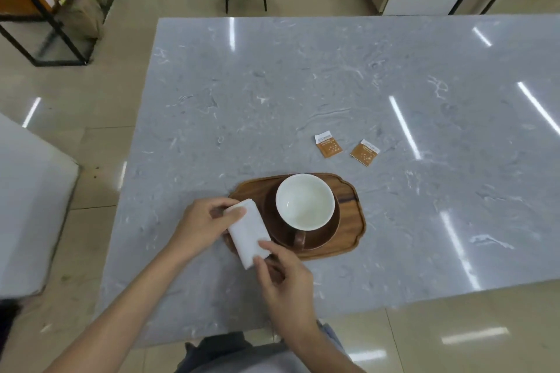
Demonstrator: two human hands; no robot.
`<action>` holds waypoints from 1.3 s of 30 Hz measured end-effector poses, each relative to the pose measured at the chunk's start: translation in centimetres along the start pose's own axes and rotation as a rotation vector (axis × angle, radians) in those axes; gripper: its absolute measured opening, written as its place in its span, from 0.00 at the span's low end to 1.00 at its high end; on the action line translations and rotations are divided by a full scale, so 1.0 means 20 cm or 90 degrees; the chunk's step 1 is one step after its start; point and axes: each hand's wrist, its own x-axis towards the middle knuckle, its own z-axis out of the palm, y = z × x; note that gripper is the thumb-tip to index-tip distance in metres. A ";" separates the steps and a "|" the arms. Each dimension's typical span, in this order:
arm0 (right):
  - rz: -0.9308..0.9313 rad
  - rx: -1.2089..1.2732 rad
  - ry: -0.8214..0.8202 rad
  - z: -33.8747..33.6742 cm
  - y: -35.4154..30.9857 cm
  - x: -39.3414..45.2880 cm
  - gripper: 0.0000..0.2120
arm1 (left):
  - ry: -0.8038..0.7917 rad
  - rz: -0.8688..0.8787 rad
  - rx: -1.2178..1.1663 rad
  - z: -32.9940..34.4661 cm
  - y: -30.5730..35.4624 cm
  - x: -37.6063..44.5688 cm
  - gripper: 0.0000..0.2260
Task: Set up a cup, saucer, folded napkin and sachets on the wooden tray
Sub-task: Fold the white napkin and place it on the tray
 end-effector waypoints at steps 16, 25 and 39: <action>-0.046 -0.413 0.114 0.18 -0.04 -0.03 0.21 | 0.057 0.366 0.306 0.03 -0.07 0.14 0.12; -0.057 -0.403 0.091 0.15 -0.03 -0.01 0.21 | 0.050 0.389 0.316 0.07 -0.07 0.15 0.13; -0.097 -0.353 0.036 -0.07 0.01 -0.04 0.23 | 0.120 0.392 0.330 0.12 -0.05 0.10 0.16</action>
